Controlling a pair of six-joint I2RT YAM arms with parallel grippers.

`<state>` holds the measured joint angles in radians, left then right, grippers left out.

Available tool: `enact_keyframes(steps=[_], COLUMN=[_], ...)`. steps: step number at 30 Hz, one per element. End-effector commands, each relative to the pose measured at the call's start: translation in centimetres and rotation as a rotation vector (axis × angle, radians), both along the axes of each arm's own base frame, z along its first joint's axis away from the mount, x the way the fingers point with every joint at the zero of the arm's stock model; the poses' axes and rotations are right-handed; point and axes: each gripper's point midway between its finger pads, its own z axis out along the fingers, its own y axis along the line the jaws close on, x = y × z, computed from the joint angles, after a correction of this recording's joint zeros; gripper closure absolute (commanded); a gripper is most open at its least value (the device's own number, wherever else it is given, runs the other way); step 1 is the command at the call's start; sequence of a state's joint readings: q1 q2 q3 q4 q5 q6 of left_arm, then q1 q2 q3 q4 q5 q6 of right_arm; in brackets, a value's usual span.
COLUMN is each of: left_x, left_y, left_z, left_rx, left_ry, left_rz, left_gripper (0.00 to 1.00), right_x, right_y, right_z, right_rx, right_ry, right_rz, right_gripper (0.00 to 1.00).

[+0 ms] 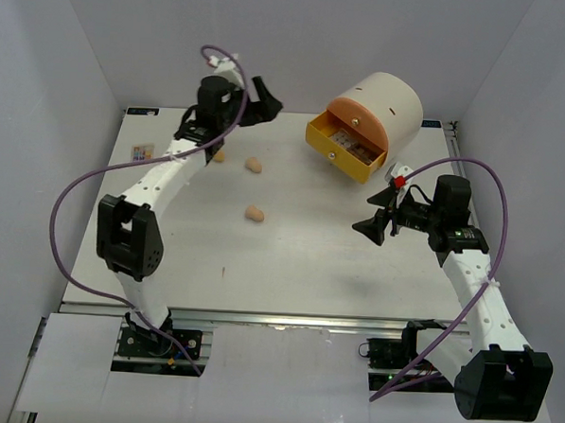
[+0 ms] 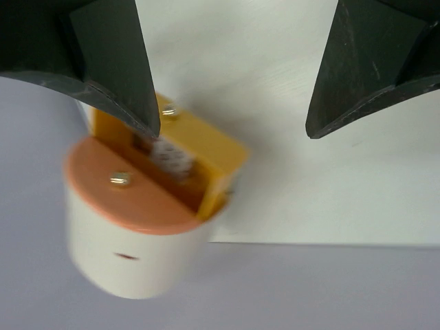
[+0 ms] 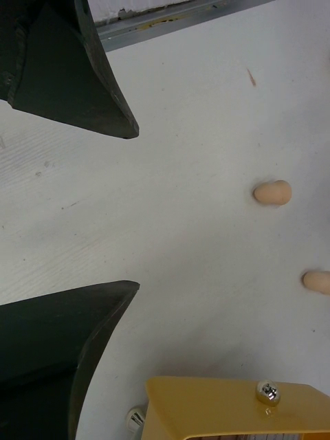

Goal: Organize the makeup

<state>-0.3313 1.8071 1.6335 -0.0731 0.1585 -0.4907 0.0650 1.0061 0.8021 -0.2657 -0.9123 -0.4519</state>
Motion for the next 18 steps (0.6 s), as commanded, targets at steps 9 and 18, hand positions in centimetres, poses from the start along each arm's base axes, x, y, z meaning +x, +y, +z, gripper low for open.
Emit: enact_keyframes(steps=[9, 18], left_x=[-3.4, 0.6], left_y=[31.1, 36.4], left_z=[-17.7, -19.7], left_rx=[0.041, 0.404], left_ry=[0.526, 0.491], left_rz=[0.685, 0.682], left_gripper=[0.02, 0.02], right_x=[-0.2, -0.1], right_y=[0.2, 0.1], right_z=[0.4, 0.4], right_rx=[0.019, 0.016], right_ry=[-0.009, -0.007], right_rz=[0.022, 0.016], right_gripper=[0.10, 0.10])
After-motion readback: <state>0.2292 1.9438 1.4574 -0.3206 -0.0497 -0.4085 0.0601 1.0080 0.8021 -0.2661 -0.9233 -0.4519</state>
